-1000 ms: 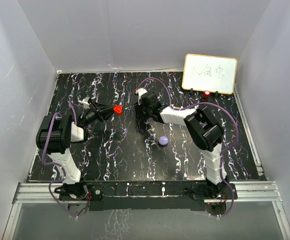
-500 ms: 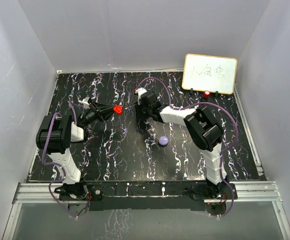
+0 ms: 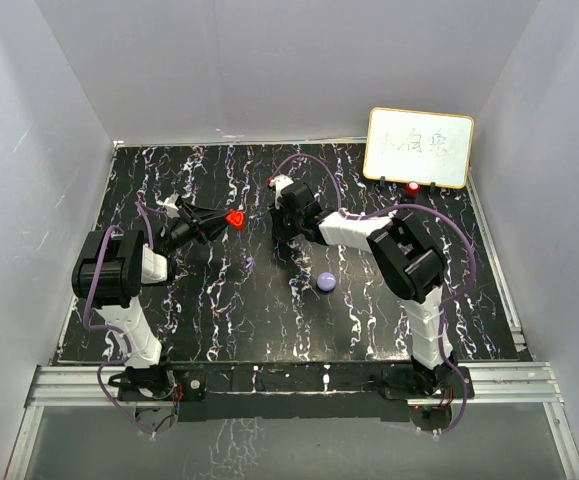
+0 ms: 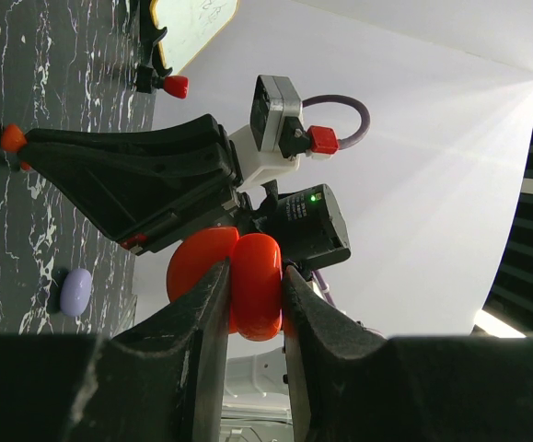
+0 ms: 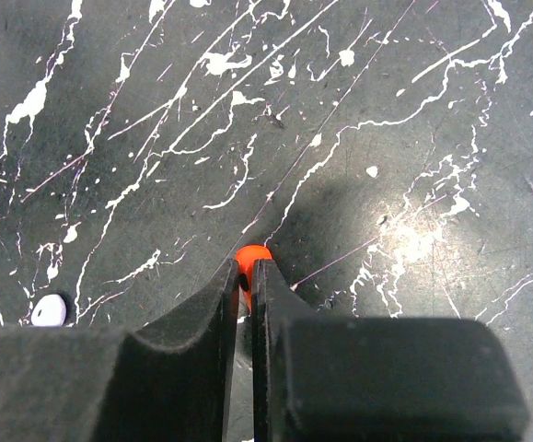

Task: Insert the wireless bluetooth earbuds into the charging case
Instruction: Pick up the earbud from the center of the board.

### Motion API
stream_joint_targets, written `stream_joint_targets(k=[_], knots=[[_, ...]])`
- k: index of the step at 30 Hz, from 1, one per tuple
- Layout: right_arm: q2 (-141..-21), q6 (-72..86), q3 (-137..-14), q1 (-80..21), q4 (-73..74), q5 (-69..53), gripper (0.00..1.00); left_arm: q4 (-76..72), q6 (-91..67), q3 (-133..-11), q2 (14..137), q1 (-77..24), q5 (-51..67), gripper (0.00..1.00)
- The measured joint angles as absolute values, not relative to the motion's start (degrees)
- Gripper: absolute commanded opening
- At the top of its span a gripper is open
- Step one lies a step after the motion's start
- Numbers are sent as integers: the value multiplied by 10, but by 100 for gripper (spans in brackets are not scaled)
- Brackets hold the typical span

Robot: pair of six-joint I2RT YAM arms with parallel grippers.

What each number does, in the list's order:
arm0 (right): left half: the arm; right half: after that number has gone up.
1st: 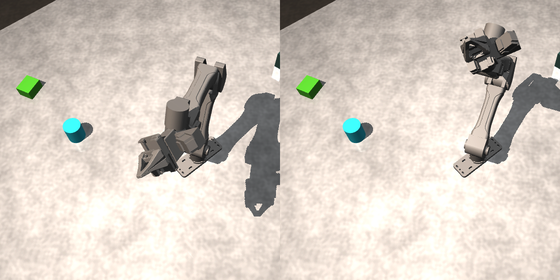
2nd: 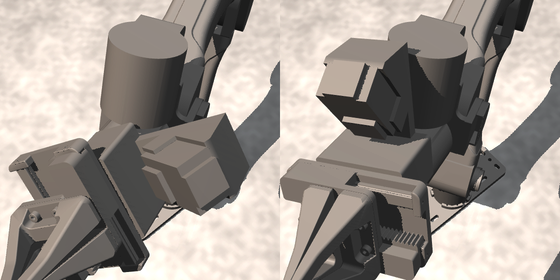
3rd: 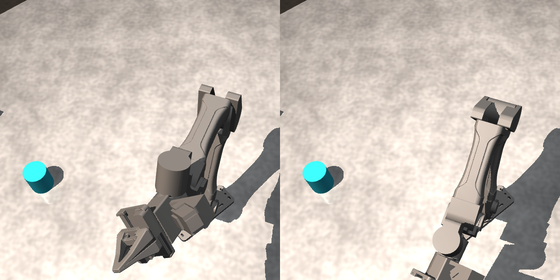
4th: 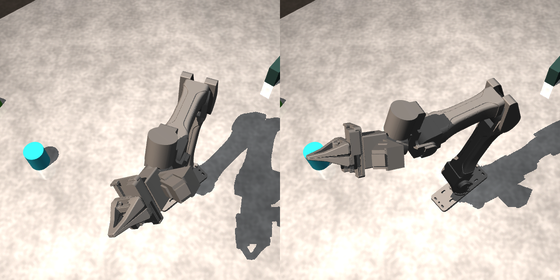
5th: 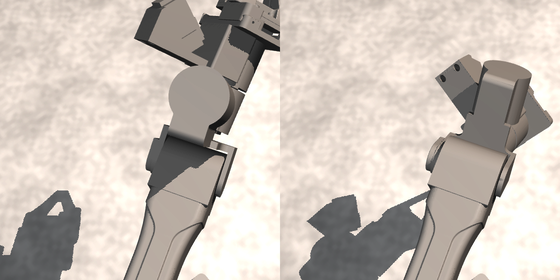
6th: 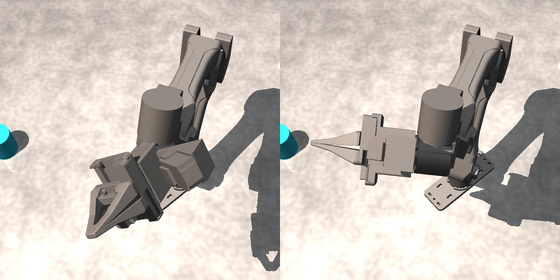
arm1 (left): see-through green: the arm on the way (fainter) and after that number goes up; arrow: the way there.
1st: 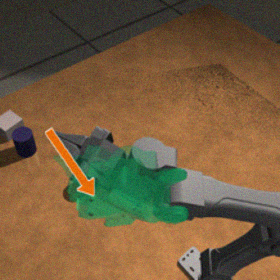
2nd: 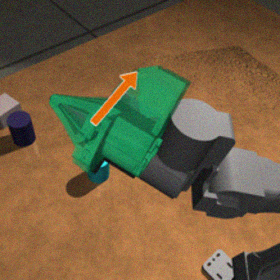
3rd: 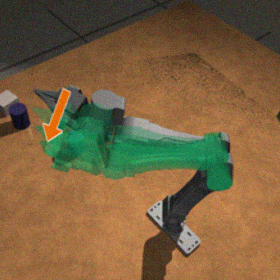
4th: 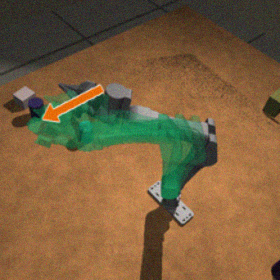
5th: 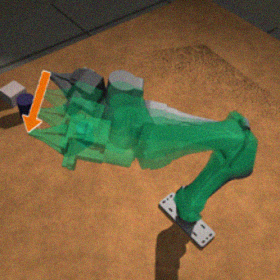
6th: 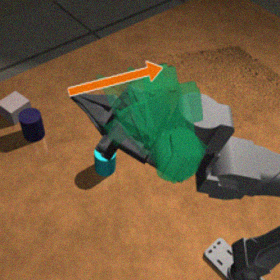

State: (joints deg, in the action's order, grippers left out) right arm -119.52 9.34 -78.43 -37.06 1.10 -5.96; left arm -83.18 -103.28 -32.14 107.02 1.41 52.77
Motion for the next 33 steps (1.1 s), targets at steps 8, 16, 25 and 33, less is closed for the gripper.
stream_joint_targets(k=[8,16,25,33], knots=[[-1195,93,-786,-371,11,-59,2,-832,-1033,-321,1070,14,528,0],[-1195,93,-786,-371,11,-59,15,-832,-1033,-321,1070,14,528,0],[-1195,93,-786,-371,15,-59,19,-832,-1033,-321,1070,14,528,0],[-1195,93,-786,-371,15,-59,19,-832,-1033,-321,1070,15,528,0]])
